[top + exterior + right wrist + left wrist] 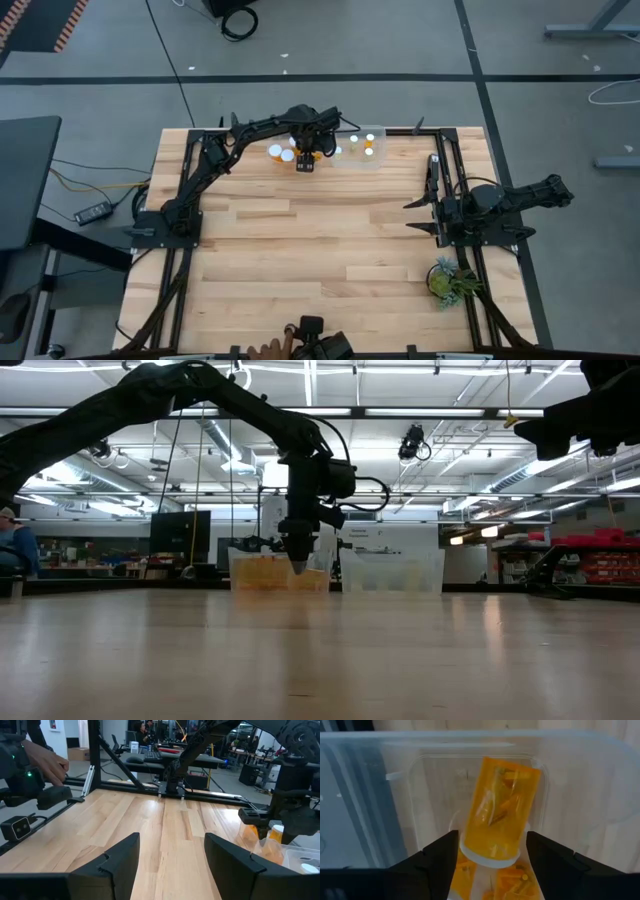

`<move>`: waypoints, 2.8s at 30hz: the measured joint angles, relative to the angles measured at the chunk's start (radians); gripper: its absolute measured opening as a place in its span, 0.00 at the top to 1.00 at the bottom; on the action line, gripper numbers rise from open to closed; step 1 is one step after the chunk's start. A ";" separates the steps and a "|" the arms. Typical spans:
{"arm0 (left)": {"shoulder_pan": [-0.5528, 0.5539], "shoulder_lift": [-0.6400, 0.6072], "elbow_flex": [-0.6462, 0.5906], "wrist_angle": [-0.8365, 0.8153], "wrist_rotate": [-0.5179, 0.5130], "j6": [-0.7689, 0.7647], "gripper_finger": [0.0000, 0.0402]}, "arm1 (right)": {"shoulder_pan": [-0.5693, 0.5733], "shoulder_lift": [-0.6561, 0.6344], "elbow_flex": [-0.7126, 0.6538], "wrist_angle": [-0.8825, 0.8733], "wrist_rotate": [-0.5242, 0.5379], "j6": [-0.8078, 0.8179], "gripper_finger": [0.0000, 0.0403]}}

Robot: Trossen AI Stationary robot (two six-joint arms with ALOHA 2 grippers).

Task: Pick and place medicine bottles into bin by pill shape (circle, oval)
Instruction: Adjust the large orange pill bottle on the transparent bin

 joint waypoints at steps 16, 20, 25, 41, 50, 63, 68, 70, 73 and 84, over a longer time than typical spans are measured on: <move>0.001 0.018 0.000 0.010 0.000 -0.022 0.36 | 0.000 0.000 0.000 0.000 0.000 0.000 0.43; 0.006 0.018 0.000 0.013 0.001 -0.036 0.31 | 0.000 0.000 0.000 0.000 0.000 0.000 0.43; 0.006 0.018 0.000 0.028 0.001 -0.042 0.32 | 0.000 0.000 0.000 0.000 0.000 0.000 0.43; 0.011 0.018 0.000 0.066 0.026 -0.098 0.19 | 0.000 0.000 0.000 0.000 0.000 0.000 0.43; 0.012 0.048 0.000 0.048 0.003 -0.062 0.18 | 0.000 0.000 0.000 0.000 -0.003 0.000 0.43; 0.012 0.067 0.001 0.031 -0.007 -0.063 0.28 | 0.000 0.000 0.000 0.003 -0.004 0.000 0.43; 0.006 0.067 0.002 0.013 -0.014 -0.063 0.35 | 0.000 0.000 0.000 0.003 -0.004 0.000 0.43; 0.002 0.067 0.009 -0.019 -0.025 -0.063 0.39 | 0.000 0.000 0.000 0.003 -0.004 0.000 0.43; -0.003 0.067 0.011 -0.029 -0.055 -0.063 0.44 | 0.000 0.000 0.000 0.003 -0.004 0.000 0.43; -0.019 0.066 0.011 -0.056 -0.118 -0.063 0.43 | 0.000 0.000 0.000 0.004 -0.004 0.000 0.43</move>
